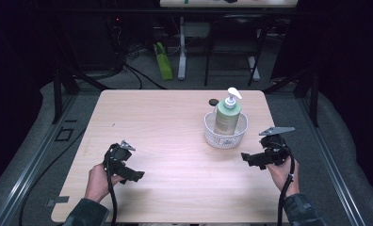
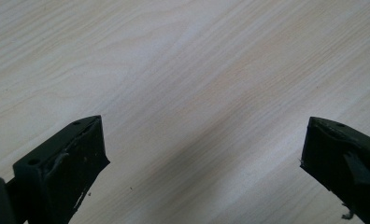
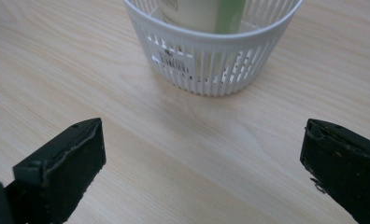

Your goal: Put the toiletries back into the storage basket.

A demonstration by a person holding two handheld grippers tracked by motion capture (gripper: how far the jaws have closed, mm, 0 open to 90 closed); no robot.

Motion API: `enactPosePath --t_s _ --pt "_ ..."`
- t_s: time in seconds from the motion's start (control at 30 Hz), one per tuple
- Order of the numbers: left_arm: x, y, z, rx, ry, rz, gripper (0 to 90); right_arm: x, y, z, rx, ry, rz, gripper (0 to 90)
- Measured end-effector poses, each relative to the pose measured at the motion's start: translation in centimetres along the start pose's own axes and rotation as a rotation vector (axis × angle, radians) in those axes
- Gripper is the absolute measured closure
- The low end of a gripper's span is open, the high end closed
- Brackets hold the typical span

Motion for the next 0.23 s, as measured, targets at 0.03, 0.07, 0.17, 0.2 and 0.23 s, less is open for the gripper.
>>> enactPosePath --t_s 0.03,0.07,0.17,0.2,0.23 --pt "0.02 -0.05 -0.03 0.006 0.009 -0.011 0.0 0.02 0.02 -0.21 0.003 0.001 -0.006 0.0" --pt "0.06 -0.14 -0.06 0.009 0.014 -0.015 0.0 0.08 0.04 -0.39 0.009 0.01 -0.019 0.0" --pt "-0.01 -0.31 -0.14 0.02 0.012 -0.017 0.0 0.24 0.17 -0.83 0.0 0.018 -0.03 0.0" --pt "-0.05 -0.34 -0.15 0.018 0.006 -0.017 0.0 0.2 0.24 -0.96 0.005 0.014 -0.029 0.0" --pt "-0.1 -0.35 -0.15 0.016 0.003 -0.015 0.0 0.12 0.24 -1.08 0.002 0.008 -0.028 0.0"
Point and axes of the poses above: each handheld gripper's, and its own axes: x roughly backward along the jaws, z roughly out of its top, y roughly to its right, the point moved 1 cm from there along -x, roughly forward along the jaws, and after that the axes turned 3 degrees about z, right-handed, at the moved point
